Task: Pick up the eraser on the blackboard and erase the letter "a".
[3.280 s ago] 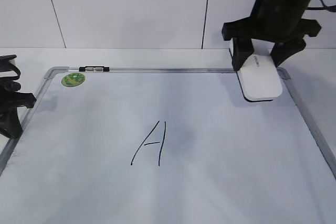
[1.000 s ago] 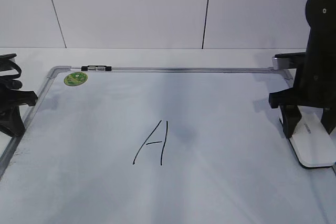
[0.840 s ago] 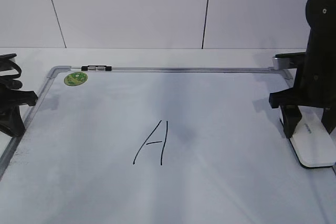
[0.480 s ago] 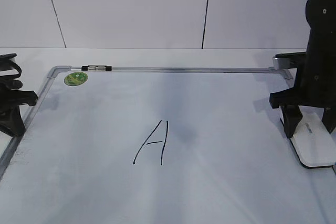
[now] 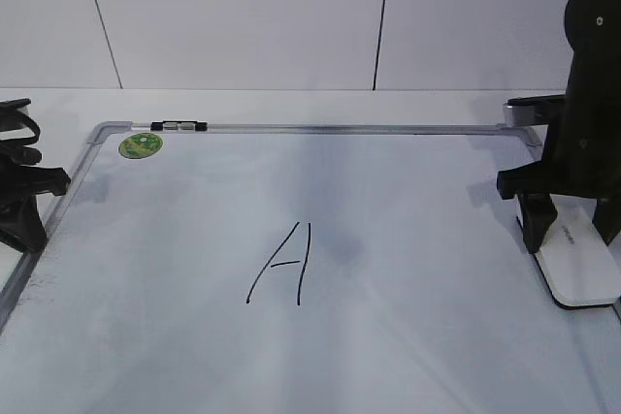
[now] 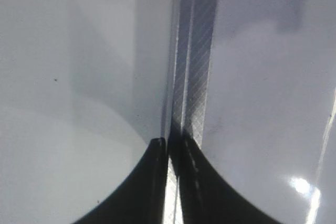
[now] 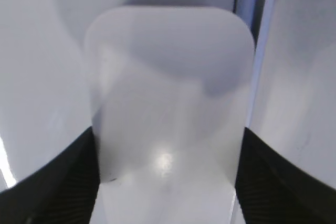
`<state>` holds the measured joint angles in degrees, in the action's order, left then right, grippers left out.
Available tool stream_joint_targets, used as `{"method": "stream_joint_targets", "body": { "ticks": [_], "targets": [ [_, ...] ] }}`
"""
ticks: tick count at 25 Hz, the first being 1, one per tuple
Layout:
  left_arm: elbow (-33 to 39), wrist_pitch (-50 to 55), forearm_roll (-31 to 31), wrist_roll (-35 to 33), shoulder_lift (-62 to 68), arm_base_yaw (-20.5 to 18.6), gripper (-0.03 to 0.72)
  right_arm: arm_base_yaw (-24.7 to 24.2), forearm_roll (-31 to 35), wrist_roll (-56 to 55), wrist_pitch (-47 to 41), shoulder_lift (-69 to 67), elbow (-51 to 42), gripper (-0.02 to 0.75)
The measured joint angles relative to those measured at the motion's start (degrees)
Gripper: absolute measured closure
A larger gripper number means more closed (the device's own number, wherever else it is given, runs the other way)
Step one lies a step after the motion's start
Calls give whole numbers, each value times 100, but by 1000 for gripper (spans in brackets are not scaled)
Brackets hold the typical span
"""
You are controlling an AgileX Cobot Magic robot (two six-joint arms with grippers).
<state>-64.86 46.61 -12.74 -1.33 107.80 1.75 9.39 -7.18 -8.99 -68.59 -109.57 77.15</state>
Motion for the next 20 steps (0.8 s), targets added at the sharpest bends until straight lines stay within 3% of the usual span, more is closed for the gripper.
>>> {"method": "stream_joint_targets", "body": {
  "ticks": [8, 15, 20],
  "targets": [
    [0, -9, 0, -11, 0, 0, 641, 0, -16, 0, 13, -109, 0, 197],
    [0, -9, -4, -21, 0, 0, 641, 0, -28, 0, 57, -123, 0, 112],
    [0, -9, -13, -21, 0, 0, 641, 0, -41, -21, 77, -126, 0, 94]
  ]
}}
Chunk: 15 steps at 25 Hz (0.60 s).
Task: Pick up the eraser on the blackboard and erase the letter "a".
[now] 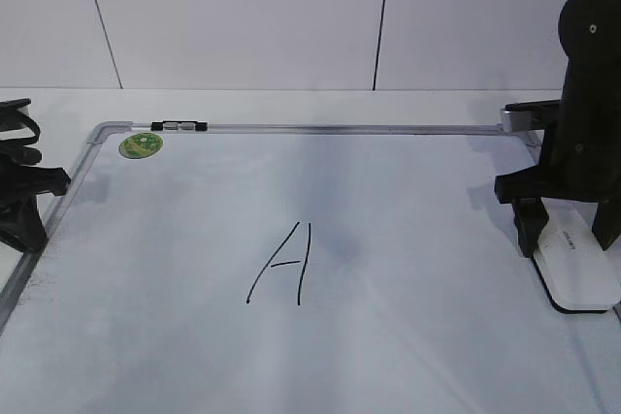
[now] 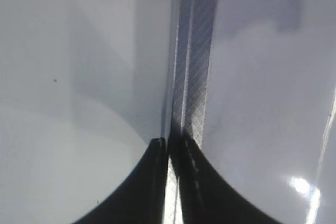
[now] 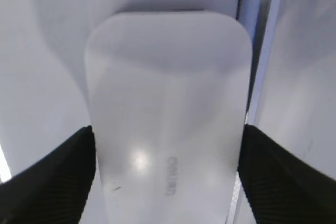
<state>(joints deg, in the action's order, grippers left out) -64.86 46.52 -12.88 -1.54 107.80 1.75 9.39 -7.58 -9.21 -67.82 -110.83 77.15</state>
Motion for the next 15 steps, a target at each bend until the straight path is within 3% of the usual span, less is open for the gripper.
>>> {"method": "stream_joint_targets", "body": {
  "ticks": [15],
  "targets": [
    [0, -12, 0, 0, 0, 0, 635, 0, -7, -32, -142, 130, 1130, 92]
  ]
}}
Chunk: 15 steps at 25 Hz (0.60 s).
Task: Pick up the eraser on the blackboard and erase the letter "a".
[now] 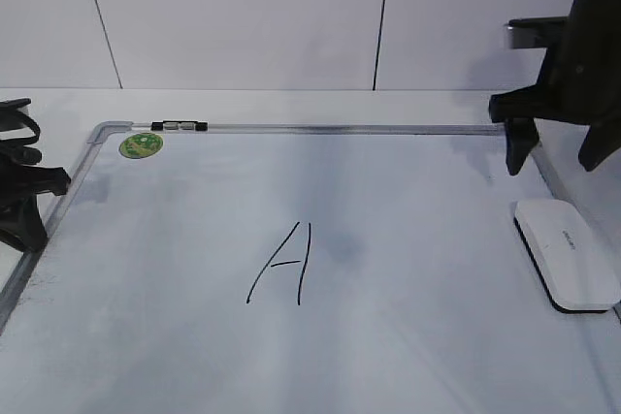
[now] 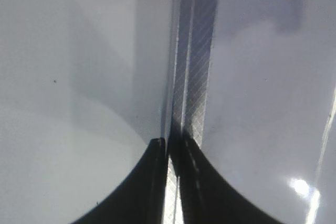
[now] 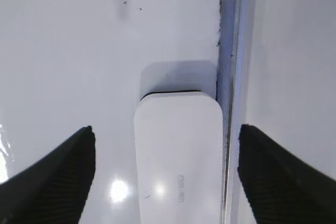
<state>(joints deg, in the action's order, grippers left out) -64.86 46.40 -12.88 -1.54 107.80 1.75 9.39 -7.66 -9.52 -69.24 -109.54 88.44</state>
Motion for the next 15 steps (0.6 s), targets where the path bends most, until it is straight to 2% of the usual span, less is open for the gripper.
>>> {"method": "stream_joint_targets", "body": {
  "ticks": [7, 15],
  "targets": [
    [-151, 29, -13, 0, 59, 0, 608, 0, 28, -11, -59, 276, 29, 95],
    [-665, 566, -1, 0, 61, 0, 412, 0, 128, -20, -66, 285, 29, 104]
  ]
}}
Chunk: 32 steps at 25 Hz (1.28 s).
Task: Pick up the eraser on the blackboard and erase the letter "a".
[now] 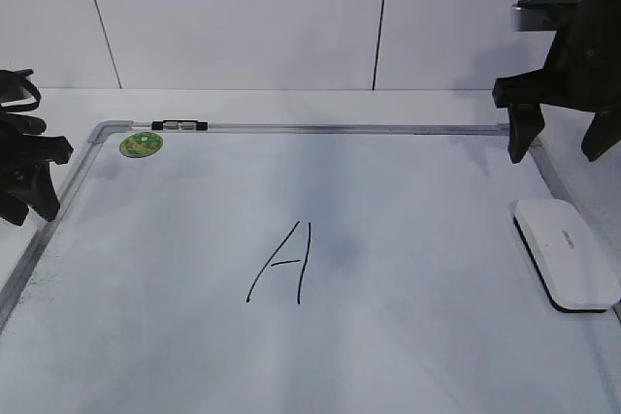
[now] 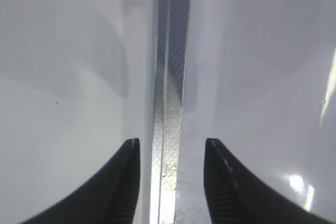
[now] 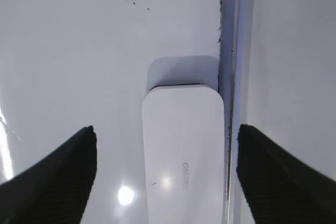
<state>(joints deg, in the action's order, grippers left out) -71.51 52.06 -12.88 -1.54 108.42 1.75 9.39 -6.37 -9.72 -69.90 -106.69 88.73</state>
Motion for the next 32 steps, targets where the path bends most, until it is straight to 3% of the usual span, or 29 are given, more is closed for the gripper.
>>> {"method": "stream_joint_targets", "body": {
  "ticks": [8, 21, 32],
  "targets": [
    [-110, 385, 24, 0, -498, 0, 349, 0, 64, 0, -14, 407, 0, 104],
    [-110, 1022, 45, 0, -2979, 0, 307, 0, 383, 0, -131, 2641, 0, 127],
    [-110, 1735, 77, 231, -4823, 145, 306, 23, 731, 0, -202, 4762, -1315, 142]
  ]
}}
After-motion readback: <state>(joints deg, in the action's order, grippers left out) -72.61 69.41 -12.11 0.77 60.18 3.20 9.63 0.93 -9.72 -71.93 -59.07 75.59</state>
